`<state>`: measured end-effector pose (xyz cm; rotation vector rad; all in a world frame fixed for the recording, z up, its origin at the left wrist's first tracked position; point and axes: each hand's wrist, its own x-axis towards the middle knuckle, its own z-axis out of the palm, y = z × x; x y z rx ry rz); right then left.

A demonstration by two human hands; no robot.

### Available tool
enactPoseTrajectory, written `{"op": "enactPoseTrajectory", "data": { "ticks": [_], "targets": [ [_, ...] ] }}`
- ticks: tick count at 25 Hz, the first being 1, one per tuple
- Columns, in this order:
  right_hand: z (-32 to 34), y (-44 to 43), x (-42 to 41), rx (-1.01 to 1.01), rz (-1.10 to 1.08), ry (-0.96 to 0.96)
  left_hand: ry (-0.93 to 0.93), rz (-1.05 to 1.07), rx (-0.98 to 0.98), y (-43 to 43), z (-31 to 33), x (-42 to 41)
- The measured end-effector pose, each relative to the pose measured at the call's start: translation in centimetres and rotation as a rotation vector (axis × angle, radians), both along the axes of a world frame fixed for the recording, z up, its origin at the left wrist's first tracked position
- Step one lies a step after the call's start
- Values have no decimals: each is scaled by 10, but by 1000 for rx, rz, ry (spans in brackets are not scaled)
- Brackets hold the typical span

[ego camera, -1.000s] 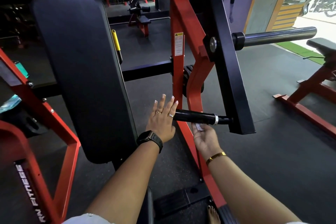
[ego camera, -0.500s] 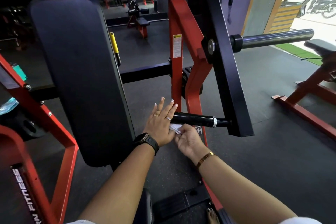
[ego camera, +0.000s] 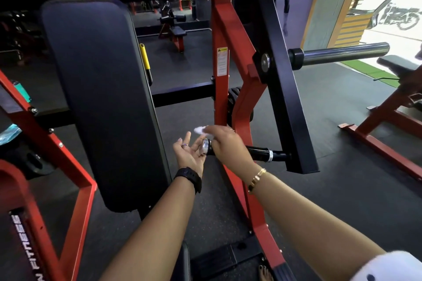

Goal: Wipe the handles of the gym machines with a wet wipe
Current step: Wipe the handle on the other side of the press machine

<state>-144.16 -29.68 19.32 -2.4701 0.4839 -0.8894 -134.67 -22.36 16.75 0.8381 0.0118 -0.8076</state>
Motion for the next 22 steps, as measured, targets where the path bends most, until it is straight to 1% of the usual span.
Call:
{"op": "enactPoseTrajectory", "data": {
  "ticks": [1, 2, 3, 7, 10, 12, 13, 15, 17, 18, 22],
  "targets": [
    [-3, 1, 7, -152, 81, 167, 36, 0, -19, 1, 2, 1],
    [-9, 4, 11, -263, 131, 280, 56, -10, -24, 2, 4, 0],
    [-15, 6, 14, -350, 152, 333, 74, -22, -18, 3, 5, 1],
    [-13, 4, 24, -658, 176, 388, 123, -75, 9, 7, 6, 6],
    [-9, -8, 19, -885, 348, 397, 168, -80, -13, 9, 5, 10],
    [-9, -17, 11, -948, 376, 387, 176, -89, -35, 11, 4, 9],
    [-9, -19, 10, -932, 345, 374, 176, -86, -40, 11, 5, 9],
    [-6, -13, 16, -832, 279, 375, 174, -79, -35, 9, 5, 8],
    [-7, -3, 29, -803, 254, 469, 160, -84, -8, 9, 5, 8],
    [-9, 2, 33, -832, 266, 489, 160, -86, 0, 9, 4, 8],
    [-19, -8, 15, -958, 304, 383, 156, -112, -33, 12, 0, 10]
  ]
}}
